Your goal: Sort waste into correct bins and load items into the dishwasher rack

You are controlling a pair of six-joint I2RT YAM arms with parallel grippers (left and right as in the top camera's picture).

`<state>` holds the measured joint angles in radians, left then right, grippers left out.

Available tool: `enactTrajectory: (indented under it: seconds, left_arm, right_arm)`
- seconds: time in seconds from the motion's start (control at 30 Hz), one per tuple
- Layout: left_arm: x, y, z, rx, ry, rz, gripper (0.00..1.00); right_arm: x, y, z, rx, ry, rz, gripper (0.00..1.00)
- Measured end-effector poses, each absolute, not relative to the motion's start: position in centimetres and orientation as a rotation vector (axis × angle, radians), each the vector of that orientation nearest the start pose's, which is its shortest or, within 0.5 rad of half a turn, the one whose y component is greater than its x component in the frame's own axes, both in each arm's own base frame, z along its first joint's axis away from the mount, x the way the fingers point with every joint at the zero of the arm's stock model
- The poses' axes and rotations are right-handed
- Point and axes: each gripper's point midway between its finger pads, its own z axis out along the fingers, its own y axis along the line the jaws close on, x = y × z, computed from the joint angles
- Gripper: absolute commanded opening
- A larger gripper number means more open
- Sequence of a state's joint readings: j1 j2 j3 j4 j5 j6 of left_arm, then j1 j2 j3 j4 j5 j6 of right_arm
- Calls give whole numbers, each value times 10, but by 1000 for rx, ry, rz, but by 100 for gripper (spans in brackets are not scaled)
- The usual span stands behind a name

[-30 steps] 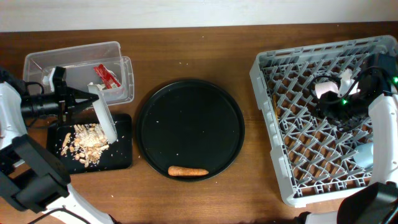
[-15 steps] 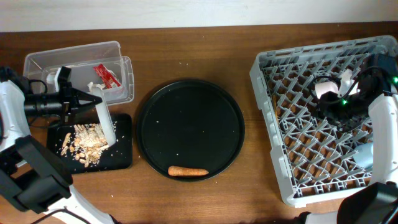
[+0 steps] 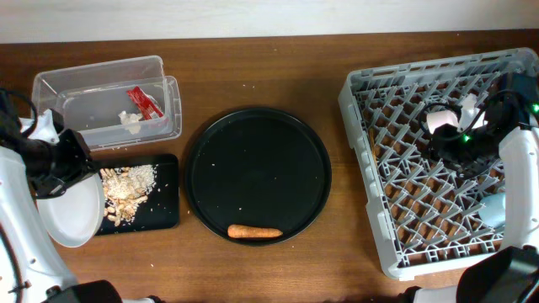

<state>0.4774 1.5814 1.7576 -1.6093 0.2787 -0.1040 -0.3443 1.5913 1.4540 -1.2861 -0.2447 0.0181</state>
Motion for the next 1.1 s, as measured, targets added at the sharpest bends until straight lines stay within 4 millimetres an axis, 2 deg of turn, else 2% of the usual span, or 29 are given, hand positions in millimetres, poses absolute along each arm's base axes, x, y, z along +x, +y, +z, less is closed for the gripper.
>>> enactTrajectory:
  seconds: [0.1,0.13,0.17,0.2,0.23,0.33,0.37,0.47,0.57,0.7,0.73,0.8,0.87,0.93,0.97,1.0,1.03,1.1]
  left_arm:
    - [279,75,234,-754,2874,-283,0]
    - [272,67,222,-744,2920,-278,0]
    - [270,67,214,-741,2916,-267,0]
    - [259,64,201,-746,2920,-257,0]
    - [259,64,197,-738,2894,-259,0]
    - [272,40,180,-539,2845,-468,0]
    - [279,23,178,-407,2809,-617,0]
    - [287,-6,194,-164,2684,-871,0]
    - [289,-19,208,-34,2588,-987,0]
    - [295,-21,211,-10,2552,-991,0]
    - [302,-18,210,-13,2560,-934,0]
    - [312,-30,212,40,2578,-869,0]
    - [334,-78,218,267,2531,-776,0]
    - [337,-139,219,485,2483,-777,0]
    - [335,-164,213,557,2491,-797,0]
    - [335,-187,203,615,2499,-816,0]
    - [328,-217,174,689,2569,-854,0]
    - [319,-245,142,766,2642,-872,0]
  right_arm:
    - [307,-66,165,504,2897,321,54]
    - [307,-66,165,504,2899,322,54]
    - [307,-66,165,504,2899,322,54]
    - [306,-66,165,506,2901,322,54]
    - [307,-66,165,504,2899,322,54]
    - [306,-66,165,506,2903,323,54]
    - [306,-65,165,507,2904,324,54]
    - [305,-65,165,507,2907,325,54]
    - [305,-65,165,507,2907,325,54]
    - [305,-65,165,507,2907,325,54]
    - [305,-65,165,507,2907,325,54]
    - [305,-65,165,507,2906,325,54]
    - [305,-65,165,508,2908,325,54]
    - [305,-65,165,508,2907,325,54]
    - [305,-65,165,508,2908,325,54]
    - [305,-65,165,508,2908,325,54]
    - [305,-65,165,508,2907,325,54]
    - [305,-65,165,508,2907,325,54]
